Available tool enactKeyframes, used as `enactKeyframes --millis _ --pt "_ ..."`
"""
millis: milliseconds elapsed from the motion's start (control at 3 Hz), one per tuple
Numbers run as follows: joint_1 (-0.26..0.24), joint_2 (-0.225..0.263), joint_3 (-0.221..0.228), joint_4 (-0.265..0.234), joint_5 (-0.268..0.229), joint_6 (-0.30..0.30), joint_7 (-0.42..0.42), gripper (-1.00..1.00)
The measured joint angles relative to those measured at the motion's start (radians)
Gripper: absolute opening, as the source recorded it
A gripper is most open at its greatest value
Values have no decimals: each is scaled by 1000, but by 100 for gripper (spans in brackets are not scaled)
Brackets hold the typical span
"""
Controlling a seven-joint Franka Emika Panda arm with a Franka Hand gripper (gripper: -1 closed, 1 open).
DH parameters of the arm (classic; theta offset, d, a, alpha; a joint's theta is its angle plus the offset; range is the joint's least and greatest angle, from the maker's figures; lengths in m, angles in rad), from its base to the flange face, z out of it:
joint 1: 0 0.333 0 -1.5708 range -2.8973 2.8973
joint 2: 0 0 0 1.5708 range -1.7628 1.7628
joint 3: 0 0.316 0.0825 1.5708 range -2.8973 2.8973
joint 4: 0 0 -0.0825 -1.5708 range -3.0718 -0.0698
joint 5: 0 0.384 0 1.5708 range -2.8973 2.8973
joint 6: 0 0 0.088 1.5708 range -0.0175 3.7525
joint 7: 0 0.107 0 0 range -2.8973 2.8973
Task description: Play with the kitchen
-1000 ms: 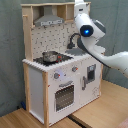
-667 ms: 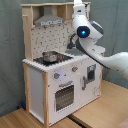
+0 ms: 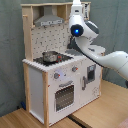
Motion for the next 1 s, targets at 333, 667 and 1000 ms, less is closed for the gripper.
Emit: enactKeyframes --millis 333,667,1000 --pt "-54 24 8 64 3 -47 54 100" --pt "-123 42 9 136 17 -87 99 100" --pt "-189 47 14 194 45 -122 135 100"
